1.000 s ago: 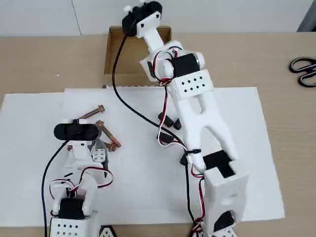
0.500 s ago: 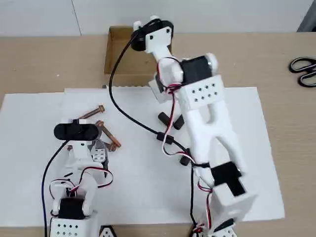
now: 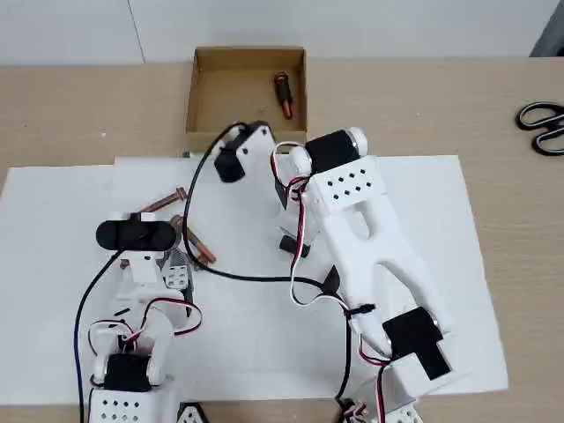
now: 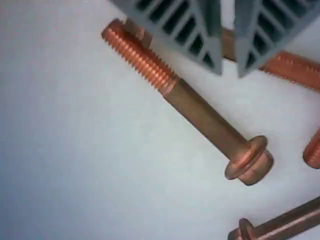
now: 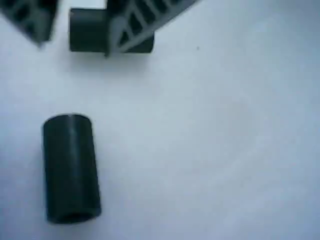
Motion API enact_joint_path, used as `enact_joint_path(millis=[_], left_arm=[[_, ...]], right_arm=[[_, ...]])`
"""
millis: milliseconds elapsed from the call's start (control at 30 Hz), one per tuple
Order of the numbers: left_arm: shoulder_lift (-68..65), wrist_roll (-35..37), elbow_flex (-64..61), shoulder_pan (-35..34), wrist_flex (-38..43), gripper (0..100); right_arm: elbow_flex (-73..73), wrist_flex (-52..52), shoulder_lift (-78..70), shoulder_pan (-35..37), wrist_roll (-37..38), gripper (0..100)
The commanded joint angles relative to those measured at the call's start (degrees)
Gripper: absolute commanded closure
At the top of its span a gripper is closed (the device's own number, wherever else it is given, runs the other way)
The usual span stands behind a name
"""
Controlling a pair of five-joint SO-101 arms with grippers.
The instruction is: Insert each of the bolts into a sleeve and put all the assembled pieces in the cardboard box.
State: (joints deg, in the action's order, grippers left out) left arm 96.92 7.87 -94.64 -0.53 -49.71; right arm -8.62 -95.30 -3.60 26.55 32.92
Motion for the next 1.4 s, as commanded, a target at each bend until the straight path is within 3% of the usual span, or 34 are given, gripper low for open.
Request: enact_joint_path(millis=[0,733,1233,1367], left_arm=[[0.62,0.09,0.22,-0.44,1.32,99],[0.62,0.00,0.22,-0.44,1.32,99],[0.62,0.00,0.22,-0.44,1.32,99],[0.62,0.00,0.22,-0.44,1.32,99]], right_arm=[[2.37,2.68,2.86,0.48,3.96,85.3],[20.84,22.99,2.24,0.84,5.71,85.4],[20.84,26.95,-6.46,3.47,7.56,85.7],[20.84,27.03,-8.75,3.30,7.56,90.6]])
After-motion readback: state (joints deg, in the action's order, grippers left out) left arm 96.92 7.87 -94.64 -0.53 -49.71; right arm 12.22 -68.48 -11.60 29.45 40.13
